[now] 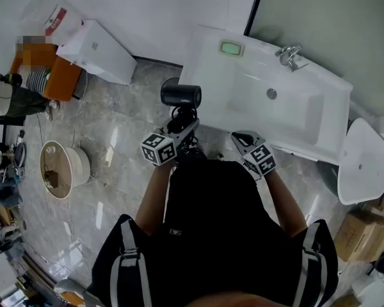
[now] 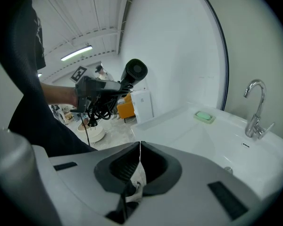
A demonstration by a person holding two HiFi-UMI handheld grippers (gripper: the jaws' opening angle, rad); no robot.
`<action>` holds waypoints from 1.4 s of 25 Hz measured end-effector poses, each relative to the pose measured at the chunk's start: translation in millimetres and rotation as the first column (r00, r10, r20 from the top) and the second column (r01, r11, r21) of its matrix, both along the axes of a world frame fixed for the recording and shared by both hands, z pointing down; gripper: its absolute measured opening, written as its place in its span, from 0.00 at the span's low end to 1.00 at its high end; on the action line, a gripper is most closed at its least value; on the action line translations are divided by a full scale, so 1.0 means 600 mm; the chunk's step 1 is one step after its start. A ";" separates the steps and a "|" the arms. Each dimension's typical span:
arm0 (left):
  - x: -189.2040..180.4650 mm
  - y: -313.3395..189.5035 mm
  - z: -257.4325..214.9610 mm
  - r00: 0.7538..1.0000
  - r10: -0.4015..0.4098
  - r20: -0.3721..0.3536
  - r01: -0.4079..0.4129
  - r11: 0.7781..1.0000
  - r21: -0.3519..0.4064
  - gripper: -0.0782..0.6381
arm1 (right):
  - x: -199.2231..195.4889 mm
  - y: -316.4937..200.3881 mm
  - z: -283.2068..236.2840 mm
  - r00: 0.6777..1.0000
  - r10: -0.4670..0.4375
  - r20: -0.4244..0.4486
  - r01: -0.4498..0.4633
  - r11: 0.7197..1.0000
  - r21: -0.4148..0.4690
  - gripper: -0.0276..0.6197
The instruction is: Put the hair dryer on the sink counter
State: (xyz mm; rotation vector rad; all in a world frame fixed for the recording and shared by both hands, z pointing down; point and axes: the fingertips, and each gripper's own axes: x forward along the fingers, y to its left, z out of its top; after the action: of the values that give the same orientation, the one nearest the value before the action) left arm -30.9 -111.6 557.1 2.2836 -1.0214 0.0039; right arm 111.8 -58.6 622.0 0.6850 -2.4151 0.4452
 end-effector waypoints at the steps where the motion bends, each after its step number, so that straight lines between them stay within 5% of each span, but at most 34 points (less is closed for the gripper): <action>1: 0.001 0.003 0.004 1.000 -0.001 0.001 0.001 1.000 -0.006 0.42 | 0.004 0.002 0.002 1.000 0.003 -0.001 -0.003 1.000 -0.004 0.14; 25: 0.028 -0.139 0.112 0.979 0.200 0.032 -0.194 0.972 -0.133 0.42 | -0.002 -0.092 0.012 0.986 0.158 -0.049 -0.160 0.986 -0.036 0.14; 35: 0.017 -0.175 0.176 0.979 0.206 -0.008 -0.203 0.954 -0.223 0.42 | -0.023 -0.133 0.041 0.978 0.196 -0.067 -0.200 0.977 -0.068 0.14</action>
State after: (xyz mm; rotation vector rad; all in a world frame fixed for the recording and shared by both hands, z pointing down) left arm -20.6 -216.7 662.9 2.1740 -0.7465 0.2116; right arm 97.8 -138.4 646.6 0.8979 -2.2716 0.5839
